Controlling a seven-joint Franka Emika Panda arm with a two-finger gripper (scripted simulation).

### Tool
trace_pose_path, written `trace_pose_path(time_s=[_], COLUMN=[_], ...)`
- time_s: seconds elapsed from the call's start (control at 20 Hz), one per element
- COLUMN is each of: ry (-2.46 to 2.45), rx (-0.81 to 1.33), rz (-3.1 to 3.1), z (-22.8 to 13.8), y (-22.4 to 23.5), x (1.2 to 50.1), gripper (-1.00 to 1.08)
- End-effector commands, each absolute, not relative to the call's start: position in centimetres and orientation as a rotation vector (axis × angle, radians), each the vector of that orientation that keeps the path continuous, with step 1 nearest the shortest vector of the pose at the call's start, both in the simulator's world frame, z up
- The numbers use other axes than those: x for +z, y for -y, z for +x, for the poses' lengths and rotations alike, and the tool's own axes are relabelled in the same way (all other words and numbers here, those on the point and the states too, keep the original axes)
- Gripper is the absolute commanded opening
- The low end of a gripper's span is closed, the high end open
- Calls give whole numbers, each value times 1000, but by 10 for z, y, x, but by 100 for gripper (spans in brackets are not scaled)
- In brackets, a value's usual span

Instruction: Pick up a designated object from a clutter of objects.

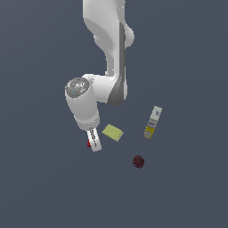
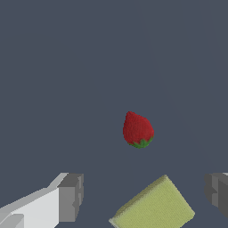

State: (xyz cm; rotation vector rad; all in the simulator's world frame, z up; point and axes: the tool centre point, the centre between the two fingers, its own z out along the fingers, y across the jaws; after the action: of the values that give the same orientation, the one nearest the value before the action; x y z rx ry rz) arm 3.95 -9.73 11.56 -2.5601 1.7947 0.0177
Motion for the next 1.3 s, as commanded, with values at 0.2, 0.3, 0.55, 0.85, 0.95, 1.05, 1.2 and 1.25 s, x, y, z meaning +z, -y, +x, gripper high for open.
trace_pose_path(time_s=[0.2,0.3,0.55,0.85,0.95,1.05,1.2,1.25], ry=[-1995,-2036,-2102,-2112,-2113,-2113,-2115,-2116], rx=[8,6,1,1,1,1,1,1], rz=[-2418,-2386,-2334,-2326,-2325,-2325,-2323,-2323], z=[37,36,35,34,34,34,33,33], y=[111,114,119,120,120,120,120,120], x=[89,84,75,73,70,65,52,47], gripper=[100,100,100,100,100,100,100,100])
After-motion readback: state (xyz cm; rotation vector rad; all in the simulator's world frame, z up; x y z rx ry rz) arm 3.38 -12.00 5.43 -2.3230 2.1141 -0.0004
